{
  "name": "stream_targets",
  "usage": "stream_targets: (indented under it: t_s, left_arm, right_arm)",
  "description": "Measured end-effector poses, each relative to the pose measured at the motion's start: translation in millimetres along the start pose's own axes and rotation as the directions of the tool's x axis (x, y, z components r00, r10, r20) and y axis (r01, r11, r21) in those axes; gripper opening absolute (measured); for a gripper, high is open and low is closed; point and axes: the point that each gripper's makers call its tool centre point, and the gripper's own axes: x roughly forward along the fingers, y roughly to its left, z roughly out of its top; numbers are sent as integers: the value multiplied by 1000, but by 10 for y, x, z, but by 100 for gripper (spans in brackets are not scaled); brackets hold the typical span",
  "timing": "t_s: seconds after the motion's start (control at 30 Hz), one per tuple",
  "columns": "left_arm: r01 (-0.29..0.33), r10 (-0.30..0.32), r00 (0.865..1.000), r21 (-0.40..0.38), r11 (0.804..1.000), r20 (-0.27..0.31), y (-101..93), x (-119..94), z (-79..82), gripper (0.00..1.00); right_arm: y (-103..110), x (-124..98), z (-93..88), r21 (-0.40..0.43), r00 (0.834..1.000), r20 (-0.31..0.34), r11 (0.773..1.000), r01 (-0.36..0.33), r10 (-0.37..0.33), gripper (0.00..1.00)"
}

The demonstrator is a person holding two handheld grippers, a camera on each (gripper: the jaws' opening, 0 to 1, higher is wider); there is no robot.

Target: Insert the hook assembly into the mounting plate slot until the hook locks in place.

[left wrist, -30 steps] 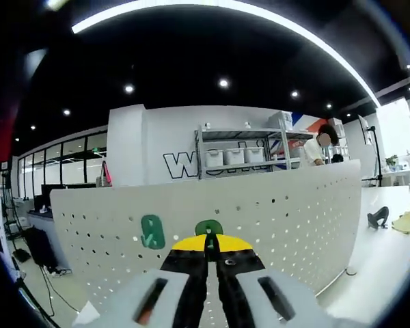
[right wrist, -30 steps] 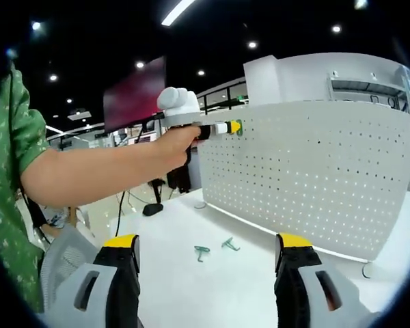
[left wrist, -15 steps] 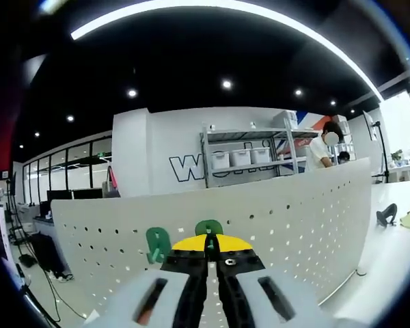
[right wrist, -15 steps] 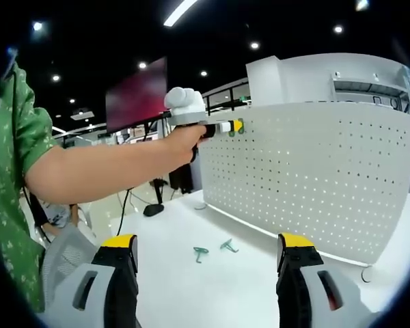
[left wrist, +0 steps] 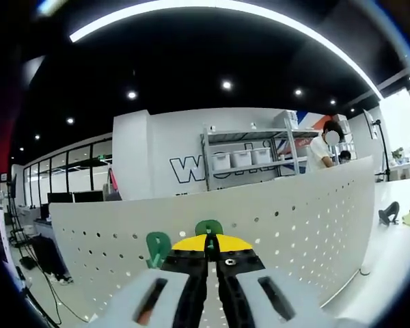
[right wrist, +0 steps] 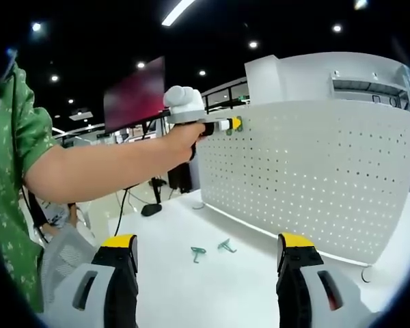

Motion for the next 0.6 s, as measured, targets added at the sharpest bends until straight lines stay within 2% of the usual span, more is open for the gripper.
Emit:
stream_targets:
  t_s: [0.6]
  left_arm:
    - [-2,2,1000,22,1000,1,-12,57,3,3]
  right_arm:
    - [-45,-7,7,5,1000,7,1000,10,-10,86]
